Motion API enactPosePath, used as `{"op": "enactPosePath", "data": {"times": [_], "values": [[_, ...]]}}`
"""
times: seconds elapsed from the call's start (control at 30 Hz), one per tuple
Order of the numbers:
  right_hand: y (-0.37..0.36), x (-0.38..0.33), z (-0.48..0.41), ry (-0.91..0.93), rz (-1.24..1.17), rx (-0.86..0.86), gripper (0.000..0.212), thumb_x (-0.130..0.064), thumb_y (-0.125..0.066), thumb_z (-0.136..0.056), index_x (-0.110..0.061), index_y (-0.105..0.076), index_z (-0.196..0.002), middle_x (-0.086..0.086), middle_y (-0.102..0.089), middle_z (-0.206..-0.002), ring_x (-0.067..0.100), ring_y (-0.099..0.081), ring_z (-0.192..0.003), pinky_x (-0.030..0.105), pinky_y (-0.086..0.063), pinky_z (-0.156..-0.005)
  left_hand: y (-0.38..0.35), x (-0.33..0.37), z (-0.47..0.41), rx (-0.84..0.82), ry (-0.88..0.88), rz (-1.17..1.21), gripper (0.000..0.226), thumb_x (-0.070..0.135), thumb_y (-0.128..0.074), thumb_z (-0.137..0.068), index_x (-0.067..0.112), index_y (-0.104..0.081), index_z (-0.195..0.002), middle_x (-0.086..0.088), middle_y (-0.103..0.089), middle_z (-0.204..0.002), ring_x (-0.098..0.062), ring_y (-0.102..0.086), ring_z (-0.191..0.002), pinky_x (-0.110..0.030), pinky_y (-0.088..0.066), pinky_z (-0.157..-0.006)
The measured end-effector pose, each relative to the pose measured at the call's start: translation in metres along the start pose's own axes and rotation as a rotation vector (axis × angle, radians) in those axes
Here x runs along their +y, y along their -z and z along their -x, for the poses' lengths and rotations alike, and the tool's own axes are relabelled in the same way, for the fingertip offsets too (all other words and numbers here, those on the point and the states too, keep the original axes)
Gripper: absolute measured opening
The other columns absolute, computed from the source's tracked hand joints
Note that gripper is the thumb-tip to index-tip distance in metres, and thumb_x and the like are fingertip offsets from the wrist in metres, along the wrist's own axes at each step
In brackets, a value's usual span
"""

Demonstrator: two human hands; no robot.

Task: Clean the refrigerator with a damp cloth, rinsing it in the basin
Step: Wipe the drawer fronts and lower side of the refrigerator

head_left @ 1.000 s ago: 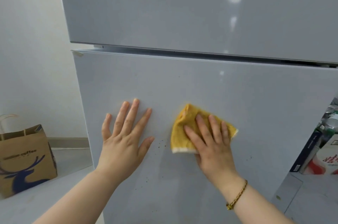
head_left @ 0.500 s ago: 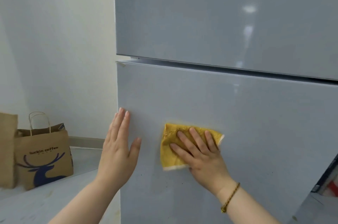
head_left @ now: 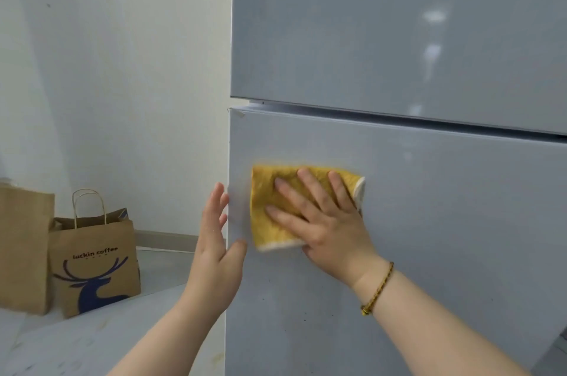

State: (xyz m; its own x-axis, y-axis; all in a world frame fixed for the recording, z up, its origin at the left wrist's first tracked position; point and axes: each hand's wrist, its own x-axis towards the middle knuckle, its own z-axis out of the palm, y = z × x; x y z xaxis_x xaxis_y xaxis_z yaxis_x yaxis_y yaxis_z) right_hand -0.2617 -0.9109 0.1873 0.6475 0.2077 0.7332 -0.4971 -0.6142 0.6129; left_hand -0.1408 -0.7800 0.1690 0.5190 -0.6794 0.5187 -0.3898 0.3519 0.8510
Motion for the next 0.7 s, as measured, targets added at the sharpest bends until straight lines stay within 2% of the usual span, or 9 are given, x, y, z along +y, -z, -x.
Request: {"op": "enactPosePath", "data": {"times": [0.03, 0.1, 0.2, 0.3, 0.37, 0.4, 0.47, 0.57, 0.7], "values": [[-0.002, 0.001, 0.012, 0.09, 0.009, -0.025, 0.041, -0.014, -0.04, -0.086, -0.029, -0.043, -0.124, -0.003, -0.034, -0.138, 0.027, -0.017, -0.139, 0.044, -0.003, -0.114, 0.001, 0.0, -0.001, -0.001, 0.01, 0.024, 0.063, 0.01, -0.036, -0.072, 0.054, -0.02, -0.115, 0.038, -0.028, -0.123, 0.024, -0.03, -0.114, -0.007, -0.023, -0.098], [-0.001, 0.002, 0.033, 0.187, -0.001, -0.083, 0.039, -0.01, -0.033, -0.09, -0.029, -0.044, -0.123, -0.005, -0.035, -0.139, 0.022, -0.007, -0.143, 0.042, -0.004, -0.116, 0.003, 0.001, -0.001, -0.011, 0.049, 0.05, 0.063, 0.013, -0.033, -0.066, 0.055, -0.023, -0.113, 0.038, -0.03, -0.122, 0.019, -0.032, -0.116, -0.008, -0.023, -0.097], [0.008, 0.008, 0.032, 0.181, -0.022, -0.096, 0.043, -0.015, -0.043, -0.079, -0.028, -0.045, -0.12, -0.006, -0.04, -0.141, 0.024, -0.028, -0.134, 0.041, -0.007, -0.113, 0.007, 0.002, -0.001, -0.029, 0.068, 0.056, 0.062, 0.013, -0.032, -0.065, 0.055, -0.025, -0.11, 0.037, -0.033, -0.12, 0.014, -0.036, -0.116, -0.008, -0.024, -0.1], [0.012, 0.013, -0.009, -0.12, -0.018, 0.002, 0.048, -0.024, -0.046, -0.073, -0.029, -0.044, -0.121, -0.001, -0.036, -0.139, 0.028, -0.031, -0.127, 0.044, -0.006, -0.11, 0.013, 0.003, -0.004, -0.064, 0.081, 0.064, 0.063, 0.013, -0.032, -0.065, 0.053, -0.026, -0.113, 0.033, -0.035, -0.123, 0.01, -0.036, -0.118, -0.005, -0.026, -0.095], [0.012, 0.009, -0.043, -0.331, -0.032, 0.068, 0.047, -0.028, -0.047, -0.077, -0.029, -0.044, -0.123, 0.004, -0.038, -0.14, 0.031, -0.027, -0.128, 0.045, -0.003, -0.109, 0.019, 0.004, -0.007, -0.095, 0.082, 0.089, 0.063, 0.013, -0.032, -0.064, 0.05, -0.026, -0.115, 0.031, -0.038, -0.122, 0.006, -0.039, -0.119, -0.012, -0.026, -0.1], [0.01, 0.002, -0.057, -0.374, -0.049, 0.083, 0.046, -0.027, -0.047, -0.078, -0.028, -0.046, -0.124, 0.006, -0.043, -0.14, 0.031, -0.025, -0.129, 0.046, -0.002, -0.109, 0.023, 0.005, -0.01, -0.099, 0.082, 0.113, 0.062, 0.013, -0.032, -0.063, 0.048, -0.028, -0.114, 0.029, -0.041, -0.121, 0.007, -0.041, -0.117, -0.014, -0.028, -0.101], [0.006, -0.009, -0.07, -0.303, -0.076, 0.073, 0.045, -0.027, -0.047, -0.079, -0.027, -0.052, -0.124, 0.008, -0.049, -0.137, 0.032, -0.026, -0.129, 0.047, -0.002, -0.109, 0.029, 0.009, -0.014, -0.081, 0.103, 0.19, 0.06, 0.012, -0.032, -0.062, 0.042, -0.032, -0.113, 0.021, -0.048, -0.118, 0.006, -0.045, -0.113, -0.013, -0.034, -0.094], [0.001, -0.012, -0.062, -0.064, -0.072, 0.007, 0.045, -0.023, -0.047, -0.079, -0.023, -0.059, -0.122, 0.006, -0.052, -0.134, 0.03, -0.028, -0.128, 0.047, -0.003, -0.11, 0.035, 0.008, -0.018, -0.066, 0.153, 0.3, 0.059, 0.013, -0.033, -0.061, 0.038, -0.036, -0.114, 0.014, -0.054, -0.117, -0.002, -0.048, -0.112, -0.014, -0.036, -0.085], [-0.008, -0.025, -0.006, 0.092, -0.041, -0.097, 0.041, -0.014, -0.035, -0.088, -0.025, -0.047, -0.125, -0.001, -0.043, -0.141, 0.03, -0.024, -0.135, 0.045, -0.003, -0.113, 0.034, 0.004, -0.019, -0.027, 0.14, 0.355, 0.056, 0.012, -0.034, -0.061, 0.036, -0.043, -0.11, 0.015, -0.058, -0.111, 0.003, -0.052, -0.109, -0.017, -0.036, -0.087]]}}
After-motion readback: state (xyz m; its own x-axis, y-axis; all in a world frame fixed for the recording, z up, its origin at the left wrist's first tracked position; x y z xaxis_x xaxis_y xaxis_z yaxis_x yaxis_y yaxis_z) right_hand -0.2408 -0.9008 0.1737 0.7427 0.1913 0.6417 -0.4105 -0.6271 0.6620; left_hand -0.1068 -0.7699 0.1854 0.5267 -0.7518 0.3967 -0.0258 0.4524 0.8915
